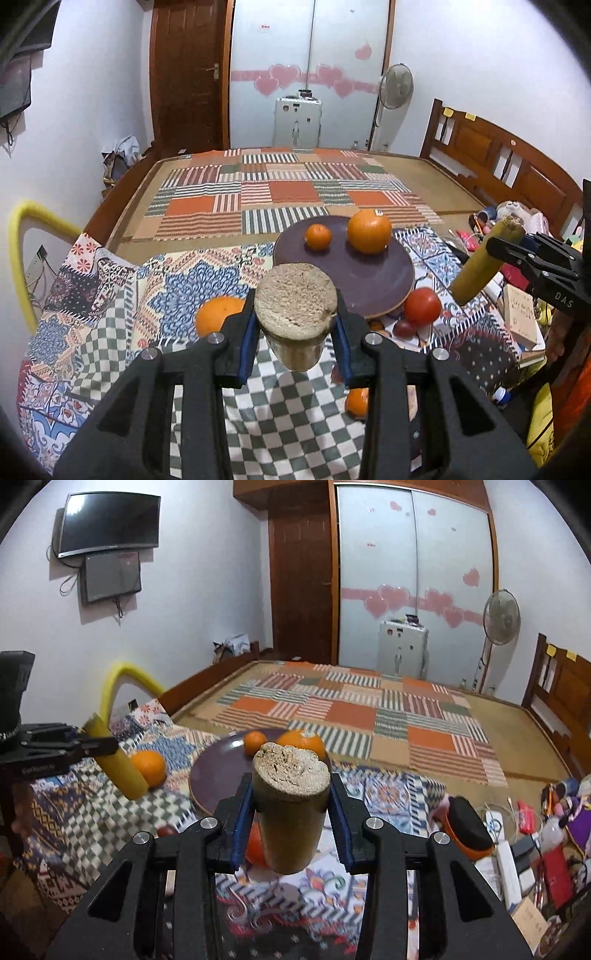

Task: Organize fruits
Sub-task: 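Lay the yellow cylinder on the plate with the left tool while the right tool lays its cylinder beside it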

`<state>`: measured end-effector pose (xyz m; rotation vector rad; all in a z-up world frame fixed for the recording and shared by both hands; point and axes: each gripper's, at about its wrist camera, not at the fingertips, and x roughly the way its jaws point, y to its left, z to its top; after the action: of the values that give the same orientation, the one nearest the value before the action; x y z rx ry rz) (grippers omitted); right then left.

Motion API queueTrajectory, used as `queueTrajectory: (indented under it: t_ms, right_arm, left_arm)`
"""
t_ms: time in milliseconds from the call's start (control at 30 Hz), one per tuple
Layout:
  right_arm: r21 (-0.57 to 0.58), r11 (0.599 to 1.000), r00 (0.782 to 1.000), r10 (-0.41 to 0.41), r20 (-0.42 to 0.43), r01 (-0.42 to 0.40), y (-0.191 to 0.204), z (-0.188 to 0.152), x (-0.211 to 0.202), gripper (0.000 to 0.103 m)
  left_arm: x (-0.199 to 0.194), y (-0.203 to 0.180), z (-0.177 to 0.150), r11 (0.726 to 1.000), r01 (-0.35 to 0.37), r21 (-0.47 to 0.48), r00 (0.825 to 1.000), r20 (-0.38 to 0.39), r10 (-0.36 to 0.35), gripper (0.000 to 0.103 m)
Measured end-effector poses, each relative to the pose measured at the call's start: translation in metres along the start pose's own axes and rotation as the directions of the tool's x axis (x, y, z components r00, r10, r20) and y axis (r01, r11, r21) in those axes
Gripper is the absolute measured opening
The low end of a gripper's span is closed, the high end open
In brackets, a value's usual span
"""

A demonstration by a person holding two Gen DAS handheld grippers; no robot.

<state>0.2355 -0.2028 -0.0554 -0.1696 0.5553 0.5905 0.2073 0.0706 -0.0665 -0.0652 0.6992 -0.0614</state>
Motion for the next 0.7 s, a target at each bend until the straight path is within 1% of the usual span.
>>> queueTrajectory:
  t_ms: [133,267,467,700]
  right_arm:
    - [-0.006,1.000,1.000,0.019,0.014,-0.019,0.007,0.006,0.008,0.035]
    - [-0.016,0.999,0.999,0.034,0.011,-0.034,0.011,0.009,0.019,0.035]
    - [-0.016,0.998,0.998,0.058,-0.017,-0.058,0.013,0.009,0.045,0.035]
    - [-0.024,0.995,0.993,0.096,-0.066,-0.097,0.019,0.011,0.074,0.035]
  left_arm:
    - [0.007,-0.001,0.007,1.000,-0.003,0.002,1.000,0.012,0.003,0.035]
    - [0.017,-0.001,0.013,1.000,-0.002,0.006,1.000,0.014,0.002,0.035]
    - [0.032,-0.002,0.018,1.000,-0.011,0.020,1.000,0.027,0.010,0.035]
    - [0.049,-0.005,0.020,1.000,0.001,0.026,1.000,0.009,-0.001,0.035]
